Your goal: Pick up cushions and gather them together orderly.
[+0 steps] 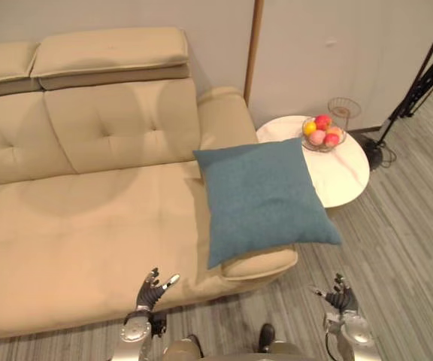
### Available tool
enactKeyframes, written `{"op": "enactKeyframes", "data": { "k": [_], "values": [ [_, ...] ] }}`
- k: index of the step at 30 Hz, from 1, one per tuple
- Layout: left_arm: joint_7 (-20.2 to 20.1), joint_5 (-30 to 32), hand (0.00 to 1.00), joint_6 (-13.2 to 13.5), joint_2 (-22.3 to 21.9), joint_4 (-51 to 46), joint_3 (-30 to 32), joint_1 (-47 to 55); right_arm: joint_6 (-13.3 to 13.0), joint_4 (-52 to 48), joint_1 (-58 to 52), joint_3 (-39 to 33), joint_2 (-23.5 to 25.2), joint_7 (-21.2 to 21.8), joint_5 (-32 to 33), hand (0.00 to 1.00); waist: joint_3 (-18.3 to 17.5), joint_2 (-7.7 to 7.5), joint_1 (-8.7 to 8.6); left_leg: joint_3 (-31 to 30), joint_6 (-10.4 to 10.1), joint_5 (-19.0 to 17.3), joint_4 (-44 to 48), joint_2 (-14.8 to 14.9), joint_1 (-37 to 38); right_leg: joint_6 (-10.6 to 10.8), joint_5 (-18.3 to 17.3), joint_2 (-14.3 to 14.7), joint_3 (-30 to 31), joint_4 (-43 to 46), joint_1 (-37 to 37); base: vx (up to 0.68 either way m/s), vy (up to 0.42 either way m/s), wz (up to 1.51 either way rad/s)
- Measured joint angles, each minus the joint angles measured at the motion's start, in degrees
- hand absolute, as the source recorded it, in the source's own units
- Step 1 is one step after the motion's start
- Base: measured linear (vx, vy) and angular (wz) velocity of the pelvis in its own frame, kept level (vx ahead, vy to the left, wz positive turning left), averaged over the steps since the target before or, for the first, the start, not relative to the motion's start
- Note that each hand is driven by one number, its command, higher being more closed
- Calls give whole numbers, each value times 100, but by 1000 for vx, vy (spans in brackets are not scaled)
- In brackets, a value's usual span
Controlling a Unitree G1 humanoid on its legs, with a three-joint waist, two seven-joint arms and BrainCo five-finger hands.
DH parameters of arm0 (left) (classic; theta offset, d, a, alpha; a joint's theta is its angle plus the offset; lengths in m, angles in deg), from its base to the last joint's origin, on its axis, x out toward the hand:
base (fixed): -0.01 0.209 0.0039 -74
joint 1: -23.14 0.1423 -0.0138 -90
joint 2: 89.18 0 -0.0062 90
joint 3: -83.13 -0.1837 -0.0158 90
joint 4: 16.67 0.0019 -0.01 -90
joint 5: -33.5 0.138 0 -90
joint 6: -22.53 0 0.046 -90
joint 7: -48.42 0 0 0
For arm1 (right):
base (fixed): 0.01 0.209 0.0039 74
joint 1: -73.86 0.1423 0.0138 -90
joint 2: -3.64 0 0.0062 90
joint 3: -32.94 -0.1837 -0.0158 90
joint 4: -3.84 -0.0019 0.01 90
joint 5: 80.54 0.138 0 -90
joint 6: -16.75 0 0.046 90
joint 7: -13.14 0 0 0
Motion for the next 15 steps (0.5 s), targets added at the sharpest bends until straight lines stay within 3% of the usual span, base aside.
{"op": "enactKeyframes", "data": {
  "k": [7,15],
  "values": [
    [24,-187,0,16,113,-222,76,-481,12,-36,640,10,-675,-104,-15,0,35,-12,-130,-12,31,442,-415,-131,-424,-59,282,12,73,-122,-565,-151,-33,-3],
    [264,-615,0,93,131,-435,-390,-2354,129,23,2815,842,-1246,-233,-7,0,727,-16,-150,-121,126,583,130,-46,-1767,-135,755,5,68,-160,-1606,-147,-34,5]
  ]
}}
